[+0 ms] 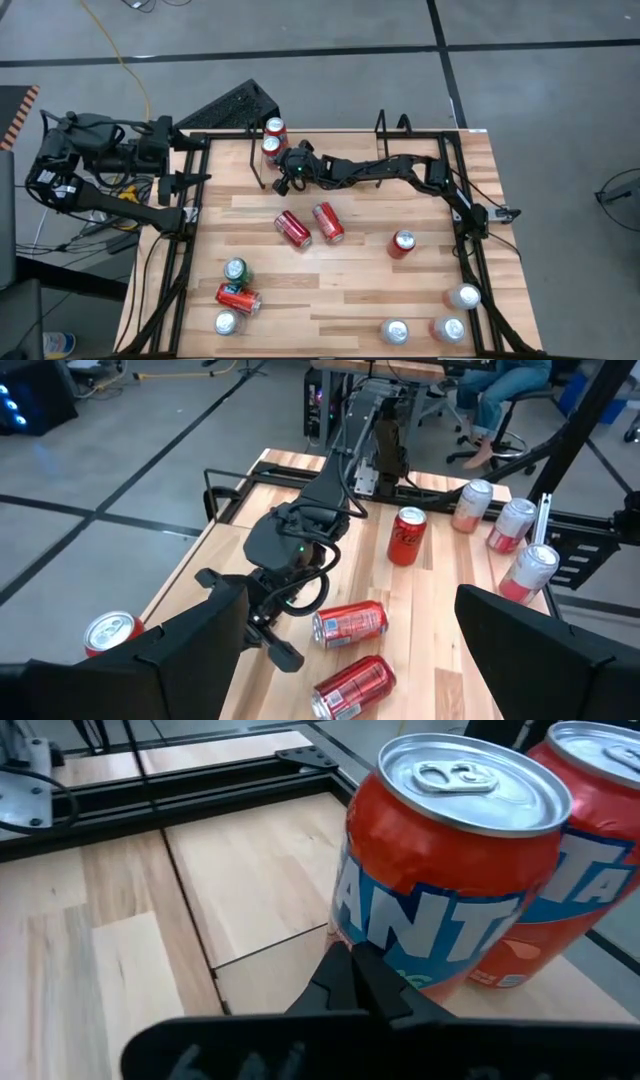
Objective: Place canned beverage on shelf
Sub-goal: Put the red soda can on the shelf and align with the other red soda can
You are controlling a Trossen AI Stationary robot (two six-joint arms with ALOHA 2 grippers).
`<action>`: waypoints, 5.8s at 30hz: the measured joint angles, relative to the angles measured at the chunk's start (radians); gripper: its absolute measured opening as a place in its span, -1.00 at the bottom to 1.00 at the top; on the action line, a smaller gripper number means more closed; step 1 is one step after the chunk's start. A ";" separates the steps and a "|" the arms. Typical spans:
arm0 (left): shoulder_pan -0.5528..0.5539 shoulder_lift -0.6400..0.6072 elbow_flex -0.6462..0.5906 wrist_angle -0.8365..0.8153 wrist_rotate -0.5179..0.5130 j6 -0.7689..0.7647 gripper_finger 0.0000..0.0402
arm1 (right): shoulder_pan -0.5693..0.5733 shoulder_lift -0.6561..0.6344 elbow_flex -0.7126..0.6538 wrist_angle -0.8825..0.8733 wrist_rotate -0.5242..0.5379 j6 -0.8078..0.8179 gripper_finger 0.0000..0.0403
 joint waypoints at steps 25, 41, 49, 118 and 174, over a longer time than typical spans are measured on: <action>0.000 0.000 0.001 -0.033 0.000 -0.014 0.70 | -0.098 -0.180 0.001 -0.174 -0.004 -0.052 -1.00; 0.000 -0.008 0.001 -0.034 -0.002 -0.008 0.70 | -0.206 -0.146 0.000 -0.150 -0.110 0.034 -1.00; 0.000 -0.008 0.001 -0.034 -0.005 -0.006 0.70 | -0.210 -0.071 -0.004 -0.095 -0.123 0.067 -1.00; 0.000 -0.005 0.001 0.016 -0.051 0.037 0.70 | -0.311 0.054 0.619 -0.920 -0.239 -0.225 -1.00; 0.000 -0.006 0.001 -0.026 -0.052 0.027 0.70 | -0.238 0.169 0.615 -0.752 -0.309 -0.178 -1.00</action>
